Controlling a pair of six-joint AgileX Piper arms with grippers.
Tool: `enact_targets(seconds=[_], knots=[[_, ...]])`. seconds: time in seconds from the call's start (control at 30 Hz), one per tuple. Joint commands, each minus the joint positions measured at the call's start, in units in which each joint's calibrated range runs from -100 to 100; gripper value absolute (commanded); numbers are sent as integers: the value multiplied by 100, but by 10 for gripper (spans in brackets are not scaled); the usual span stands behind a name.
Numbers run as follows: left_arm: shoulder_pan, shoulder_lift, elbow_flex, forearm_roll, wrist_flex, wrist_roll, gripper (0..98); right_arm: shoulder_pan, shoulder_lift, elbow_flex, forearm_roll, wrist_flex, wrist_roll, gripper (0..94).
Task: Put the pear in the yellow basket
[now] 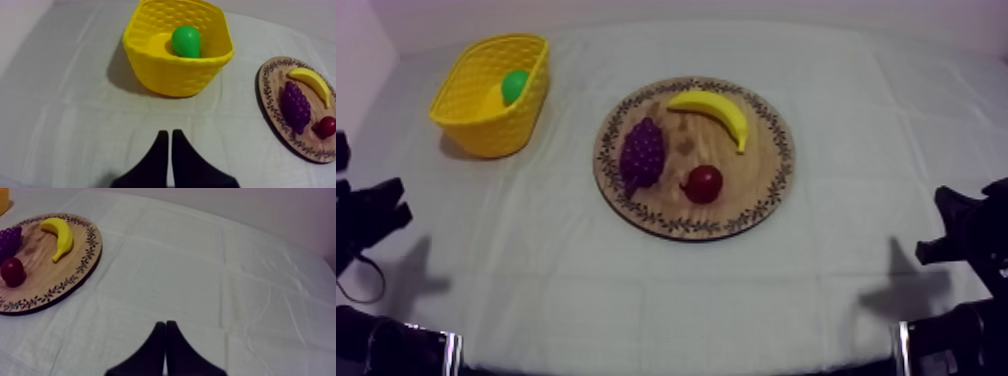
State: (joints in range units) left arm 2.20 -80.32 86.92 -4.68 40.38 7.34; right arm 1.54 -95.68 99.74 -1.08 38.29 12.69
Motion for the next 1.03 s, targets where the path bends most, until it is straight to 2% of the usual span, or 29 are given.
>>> enact_targets(seconds=[0.0, 0.27, 0.33, 0.43, 0.53, 0.6, 1.0], knots=[[-139, -1156, 614, 104, 17, -402, 1, -1, 1, 4, -2, 1, 0, 3], [-246, -1875, 964, 229, 197, -704, 1, -1, 1, 4, -2, 1, 0, 3], [-240, -1905, 1065, 245, -71, -582, 1, -1, 1, 4, -2, 1, -1, 3], [-255, -1924, 1216, 253, -582, -141, 1, -1, 1, 4, -2, 1, 1, 3], [-263, -1930, 1269, 254, -765, 277, 1, -1, 1, 4, -2, 1, -1, 3], [-265, -1932, 1283, 255, -814, 426, 1, -1, 1, 4, -2, 1, -1, 3], [-267, -1934, 1297, 255, -860, 420, 1, -1, 1, 4, -2, 1, -2, 3]])
